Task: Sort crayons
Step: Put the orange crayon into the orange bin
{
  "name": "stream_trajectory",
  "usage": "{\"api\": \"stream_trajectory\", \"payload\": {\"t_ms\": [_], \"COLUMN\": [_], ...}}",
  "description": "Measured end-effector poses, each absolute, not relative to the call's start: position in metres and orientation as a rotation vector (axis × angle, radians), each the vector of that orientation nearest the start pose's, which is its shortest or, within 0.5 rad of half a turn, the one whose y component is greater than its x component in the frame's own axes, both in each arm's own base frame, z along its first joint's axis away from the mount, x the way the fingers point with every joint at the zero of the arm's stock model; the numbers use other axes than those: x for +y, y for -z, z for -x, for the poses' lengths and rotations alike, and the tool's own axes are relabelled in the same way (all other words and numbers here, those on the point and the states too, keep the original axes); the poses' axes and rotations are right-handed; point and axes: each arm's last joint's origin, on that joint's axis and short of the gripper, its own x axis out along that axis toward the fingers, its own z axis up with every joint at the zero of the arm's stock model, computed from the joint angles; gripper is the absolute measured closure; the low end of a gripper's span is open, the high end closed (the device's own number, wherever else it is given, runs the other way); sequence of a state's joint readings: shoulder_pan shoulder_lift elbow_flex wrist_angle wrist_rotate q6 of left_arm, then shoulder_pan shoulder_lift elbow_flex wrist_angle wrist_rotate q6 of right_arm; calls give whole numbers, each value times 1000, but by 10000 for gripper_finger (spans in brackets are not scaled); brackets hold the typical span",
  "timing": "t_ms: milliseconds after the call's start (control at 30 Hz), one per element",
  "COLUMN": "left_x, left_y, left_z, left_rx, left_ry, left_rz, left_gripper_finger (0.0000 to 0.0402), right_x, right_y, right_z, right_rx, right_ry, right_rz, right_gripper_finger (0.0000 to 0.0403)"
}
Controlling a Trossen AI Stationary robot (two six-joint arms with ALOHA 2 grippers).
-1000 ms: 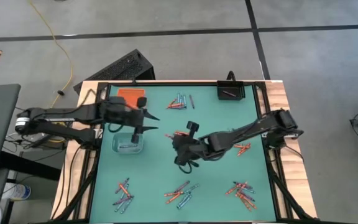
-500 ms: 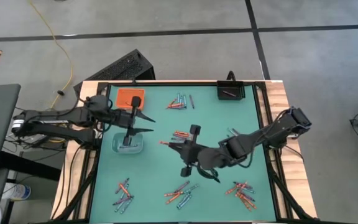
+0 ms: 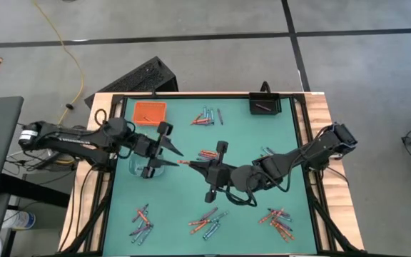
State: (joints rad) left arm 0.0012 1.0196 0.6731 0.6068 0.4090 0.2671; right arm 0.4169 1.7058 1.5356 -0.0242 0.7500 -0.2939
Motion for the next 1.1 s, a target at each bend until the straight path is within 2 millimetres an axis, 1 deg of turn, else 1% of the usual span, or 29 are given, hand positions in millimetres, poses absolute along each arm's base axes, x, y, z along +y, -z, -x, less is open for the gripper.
{"api": "stream_trajectory", "payload": {"t_ms": [233,400,533,600,667,833,900,1100], "left_x": [-19,-21,-22,-22,-21,-22,-22,-22], "left_y": [-323,-318,-317,-316,-317,-317,-317,-315], "left_z": [-236,-246,-249,-250,-250,-249,-249,-250], "left_rx": [-374,-399,-427,-424,-431,-439,-440,-421], "left_ry": [365,370,393,395,392,413,416,418], "left_rz": [-312,-279,-262,-260,-268,-293,-301,-315], "left_gripper_finger": [260,260,265,278,302,380,389,394], "right_x": [142,142,142,142,142,142,142,142], "right_y": [-366,-366,-365,-365,-365,-364,-363,-362], "right_z": [-369,-369,-369,-369,-369,-369,-369,-369], "right_rx": [207,207,208,211,215,223,227,240], "right_ry": [285,282,281,280,279,277,279,276], "right_rz": [395,398,399,401,403,408,410,418], "right_gripper_finger": [402,402,402,402,402,402,402,392]}}
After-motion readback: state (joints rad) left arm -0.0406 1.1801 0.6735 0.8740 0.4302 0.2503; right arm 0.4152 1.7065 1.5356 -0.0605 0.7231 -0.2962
